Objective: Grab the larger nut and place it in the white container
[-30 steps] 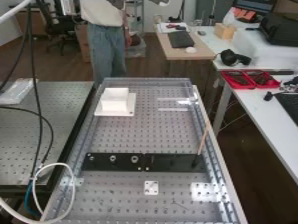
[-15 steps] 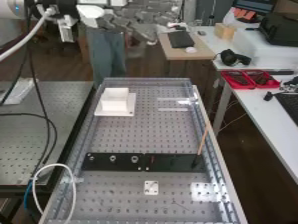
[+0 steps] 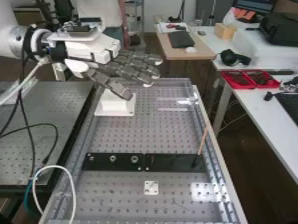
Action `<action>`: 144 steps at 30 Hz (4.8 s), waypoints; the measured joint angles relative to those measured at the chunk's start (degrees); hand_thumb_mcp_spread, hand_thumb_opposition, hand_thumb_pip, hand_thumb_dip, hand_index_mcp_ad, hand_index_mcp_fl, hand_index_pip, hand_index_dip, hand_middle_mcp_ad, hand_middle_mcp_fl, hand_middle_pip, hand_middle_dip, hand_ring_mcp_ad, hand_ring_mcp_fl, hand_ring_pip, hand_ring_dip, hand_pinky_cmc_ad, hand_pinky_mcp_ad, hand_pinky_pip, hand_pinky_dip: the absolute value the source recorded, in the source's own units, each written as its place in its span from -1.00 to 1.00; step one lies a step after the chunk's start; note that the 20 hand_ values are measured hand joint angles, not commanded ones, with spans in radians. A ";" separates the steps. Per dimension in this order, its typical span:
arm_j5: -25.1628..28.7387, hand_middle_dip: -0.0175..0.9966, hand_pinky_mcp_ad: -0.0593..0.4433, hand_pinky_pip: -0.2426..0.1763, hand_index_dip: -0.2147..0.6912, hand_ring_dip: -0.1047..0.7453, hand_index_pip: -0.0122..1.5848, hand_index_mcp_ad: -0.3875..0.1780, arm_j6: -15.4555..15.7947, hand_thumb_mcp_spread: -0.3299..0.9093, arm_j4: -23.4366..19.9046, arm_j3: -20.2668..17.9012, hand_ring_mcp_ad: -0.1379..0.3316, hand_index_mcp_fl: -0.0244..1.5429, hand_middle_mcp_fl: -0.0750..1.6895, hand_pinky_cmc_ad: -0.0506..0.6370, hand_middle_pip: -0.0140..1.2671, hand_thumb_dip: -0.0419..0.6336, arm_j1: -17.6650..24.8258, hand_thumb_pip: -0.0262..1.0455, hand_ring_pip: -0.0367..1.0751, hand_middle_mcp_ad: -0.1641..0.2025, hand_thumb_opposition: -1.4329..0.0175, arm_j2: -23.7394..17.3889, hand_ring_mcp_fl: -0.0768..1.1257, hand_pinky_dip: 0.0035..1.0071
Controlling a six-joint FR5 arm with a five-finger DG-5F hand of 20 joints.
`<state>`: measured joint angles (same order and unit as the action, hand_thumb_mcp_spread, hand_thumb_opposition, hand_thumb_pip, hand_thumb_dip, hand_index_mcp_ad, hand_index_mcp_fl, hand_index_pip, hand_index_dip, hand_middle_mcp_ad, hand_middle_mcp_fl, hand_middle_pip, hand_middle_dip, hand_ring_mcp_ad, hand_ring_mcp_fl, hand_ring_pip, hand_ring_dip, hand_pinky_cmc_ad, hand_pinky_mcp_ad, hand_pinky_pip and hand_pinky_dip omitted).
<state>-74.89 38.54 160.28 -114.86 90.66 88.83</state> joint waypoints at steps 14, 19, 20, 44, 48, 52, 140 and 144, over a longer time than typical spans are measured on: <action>9.61 -0.56 0.55 -0.35 -0.83 -0.51 -0.59 0.23 -0.88 -0.15 -7.86 -9.26 0.35 -0.92 -0.87 0.34 -0.78 -0.53 0.39 0.23 -0.75 0.39 -0.09 1.72 -0.87 -0.10; 10.95 -0.56 0.55 -0.35 -0.83 -0.51 -0.34 0.16 -1.87 -0.08 -10.11 -11.19 0.35 -0.91 -0.87 0.34 -0.78 -0.46 -0.48 0.25 -0.75 0.37 -0.13 3.44 -0.87 -0.10; 11.00 -0.56 0.55 -0.35 -0.83 -0.51 -0.30 0.14 -1.94 -0.10 -10.22 -11.27 0.35 -0.92 -0.87 0.34 -0.78 -0.42 -0.53 0.25 -0.75 0.37 -0.14 3.56 -0.87 -0.09; 10.87 -0.56 0.54 -0.35 -0.29 -0.51 0.84 0.01 -7.60 0.01 -23.14 -14.98 0.36 -0.94 -0.91 0.30 -0.78 -0.32 -1.93 0.36 -0.77 0.39 -0.19 14.19 -0.87 -0.11; 10.83 -0.57 0.54 -0.35 -0.20 -0.52 0.90 0.01 -7.28 0.01 -27.47 -16.04 0.36 -0.94 -0.91 0.30 -0.78 -0.32 -2.28 0.36 -0.77 0.39 -0.19 15.71 -0.87 -0.14; 10.51 -0.56 0.53 -0.34 -0.14 -0.52 0.93 0.01 -6.78 0.04 -28.99 -16.43 0.36 -0.94 -0.91 0.30 -0.78 -0.32 -2.85 0.36 -0.77 0.39 -0.19 16.61 -0.87 -0.14; -0.52 -0.51 0.41 -0.34 -0.11 -0.49 0.96 -0.04 3.20 0.11 -34.78 -15.42 0.28 -0.78 -0.91 0.25 -0.78 -0.22 -8.25 0.37 -0.76 0.36 -0.22 21.26 -0.87 -0.26; -0.86 -0.51 0.41 -0.34 -0.11 -0.49 0.96 -0.04 3.37 0.11 -34.78 -15.37 0.28 -0.77 -0.91 0.25 -0.78 -0.22 -8.45 0.37 -0.76 0.36 -0.22 21.00 -0.87 -0.26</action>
<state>-75.76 41.91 125.50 -130.23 82.21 109.83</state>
